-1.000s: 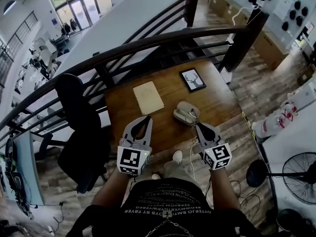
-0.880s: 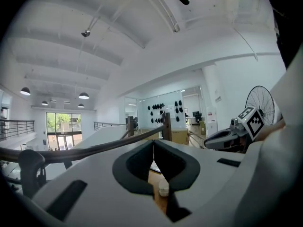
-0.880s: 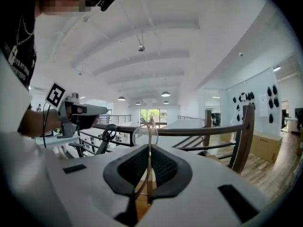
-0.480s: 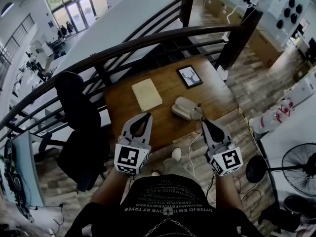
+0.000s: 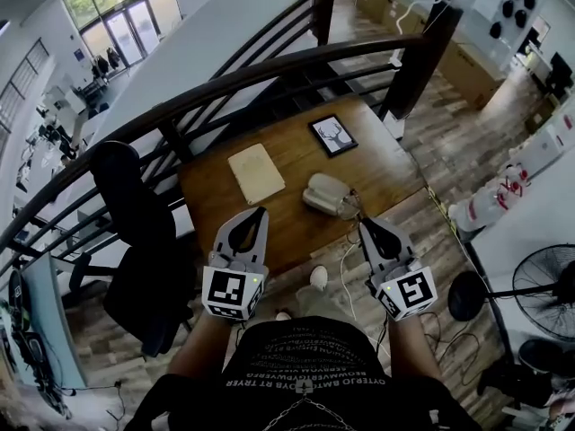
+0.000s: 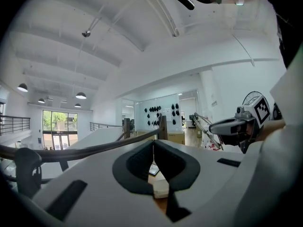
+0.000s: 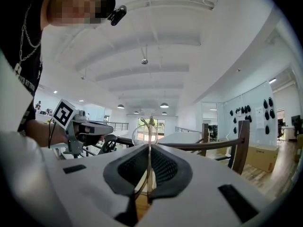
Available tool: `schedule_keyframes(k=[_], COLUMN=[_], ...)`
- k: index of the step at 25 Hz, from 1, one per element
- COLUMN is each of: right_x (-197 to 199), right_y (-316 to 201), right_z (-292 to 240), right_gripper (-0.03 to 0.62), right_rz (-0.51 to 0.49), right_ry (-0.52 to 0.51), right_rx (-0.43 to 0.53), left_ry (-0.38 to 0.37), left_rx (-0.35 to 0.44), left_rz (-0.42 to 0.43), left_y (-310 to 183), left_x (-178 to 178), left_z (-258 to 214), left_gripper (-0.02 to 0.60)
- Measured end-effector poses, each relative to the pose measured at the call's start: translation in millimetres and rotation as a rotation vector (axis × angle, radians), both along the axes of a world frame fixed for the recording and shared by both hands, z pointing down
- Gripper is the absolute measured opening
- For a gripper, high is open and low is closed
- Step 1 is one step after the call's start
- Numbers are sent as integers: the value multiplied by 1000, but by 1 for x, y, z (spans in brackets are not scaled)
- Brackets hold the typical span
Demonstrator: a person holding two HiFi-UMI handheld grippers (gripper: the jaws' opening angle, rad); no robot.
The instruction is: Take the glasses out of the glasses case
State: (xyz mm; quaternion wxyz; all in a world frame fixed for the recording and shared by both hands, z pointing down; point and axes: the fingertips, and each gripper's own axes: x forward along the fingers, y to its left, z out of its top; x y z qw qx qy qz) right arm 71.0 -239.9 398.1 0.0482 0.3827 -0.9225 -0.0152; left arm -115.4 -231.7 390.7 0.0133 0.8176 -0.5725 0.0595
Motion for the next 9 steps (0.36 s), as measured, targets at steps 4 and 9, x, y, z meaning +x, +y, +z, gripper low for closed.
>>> schedule_keyframes(k=[4,9], right_x=[4,9], right_y=[-11,-36], right_z=[3,8], right_gripper=[25,25], right_rz=[5,5], right_ry=[5,10], right_rx=[-11,-19], left_ry=[2,4], left_rx=[-7,-15], left_rz=[14,29], left_y=[-14,-45], left_x=[7,18], left_z=[2,10], left_gripper=[29,29])
